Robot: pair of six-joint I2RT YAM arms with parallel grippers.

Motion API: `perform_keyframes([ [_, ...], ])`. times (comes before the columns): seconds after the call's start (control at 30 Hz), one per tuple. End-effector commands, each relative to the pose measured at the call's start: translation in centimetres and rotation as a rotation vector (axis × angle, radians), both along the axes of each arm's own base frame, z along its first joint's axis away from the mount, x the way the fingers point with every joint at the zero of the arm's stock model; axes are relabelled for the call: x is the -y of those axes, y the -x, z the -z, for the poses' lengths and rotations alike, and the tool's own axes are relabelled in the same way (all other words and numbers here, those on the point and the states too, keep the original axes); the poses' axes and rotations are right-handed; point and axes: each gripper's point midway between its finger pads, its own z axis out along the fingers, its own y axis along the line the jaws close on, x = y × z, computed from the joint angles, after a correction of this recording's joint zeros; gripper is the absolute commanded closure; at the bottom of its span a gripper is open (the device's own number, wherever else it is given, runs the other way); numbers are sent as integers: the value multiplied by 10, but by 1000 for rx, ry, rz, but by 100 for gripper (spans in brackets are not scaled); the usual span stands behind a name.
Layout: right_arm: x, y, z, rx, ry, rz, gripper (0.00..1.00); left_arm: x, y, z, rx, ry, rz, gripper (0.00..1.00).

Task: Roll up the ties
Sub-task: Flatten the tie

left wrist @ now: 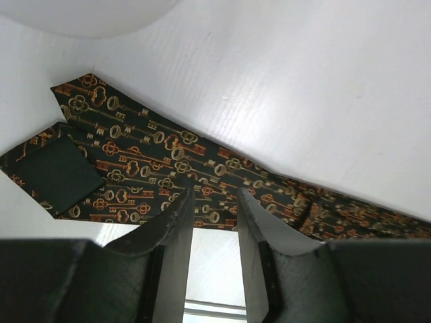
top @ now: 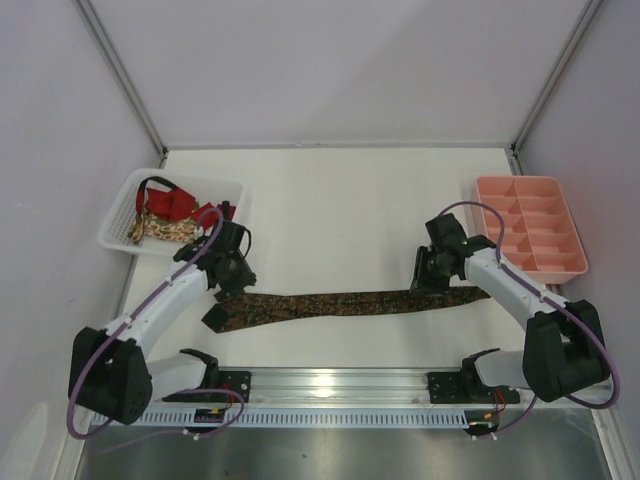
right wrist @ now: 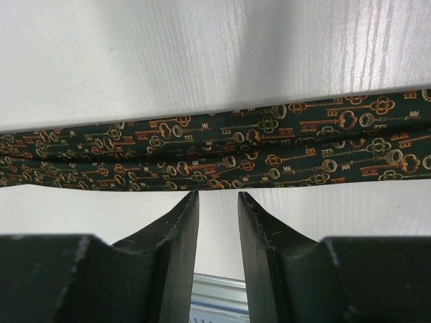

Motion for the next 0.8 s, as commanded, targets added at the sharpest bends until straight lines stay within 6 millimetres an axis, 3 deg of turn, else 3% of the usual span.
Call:
perform_keyframes([
  [0.0,1,-5,-9,51,-20,-18,64,-2,6,-15,74,-10,2,63],
  [0.1,1,-4,-13,63,-33,-16,64,11,9,-12,97,27,95,63],
  [0.2,1,-3,-15,64,-46,-17,64,21,9,5,48,30,205,71],
  [0.43,0,-3,-18,66,-65,-20,64,30,1,24,-26,6,372,80],
  [0.63,-1,-4,-18,66,-73,-21,64,34,-10,26,-33,-1,385,76],
  [0.77,0,-4,-18,68,-74,-18,64,38,-7,40,-95,13,391,74],
])
